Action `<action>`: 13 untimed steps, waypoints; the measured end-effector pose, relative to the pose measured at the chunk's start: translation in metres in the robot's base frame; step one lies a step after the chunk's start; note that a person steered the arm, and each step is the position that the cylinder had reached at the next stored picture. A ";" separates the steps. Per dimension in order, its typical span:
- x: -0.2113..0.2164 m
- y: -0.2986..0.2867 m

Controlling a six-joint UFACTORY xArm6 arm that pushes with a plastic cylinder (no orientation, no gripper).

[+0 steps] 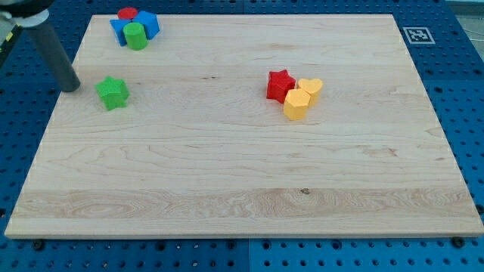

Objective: Place the green star towards the top of the green circle

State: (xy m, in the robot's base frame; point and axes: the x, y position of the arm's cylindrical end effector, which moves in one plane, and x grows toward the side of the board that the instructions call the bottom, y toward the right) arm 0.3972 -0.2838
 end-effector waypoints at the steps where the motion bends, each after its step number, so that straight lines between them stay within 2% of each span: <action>1: 0.034 0.029; 2: 0.047 0.084; 3: 0.045 0.100; 5: 0.044 0.097; 6: 0.028 0.080; 9: -0.026 0.080; 10: -0.007 0.052; 11: -0.008 0.030; 12: -0.027 0.034; 13: -0.029 0.048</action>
State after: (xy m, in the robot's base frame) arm 0.3685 -0.2360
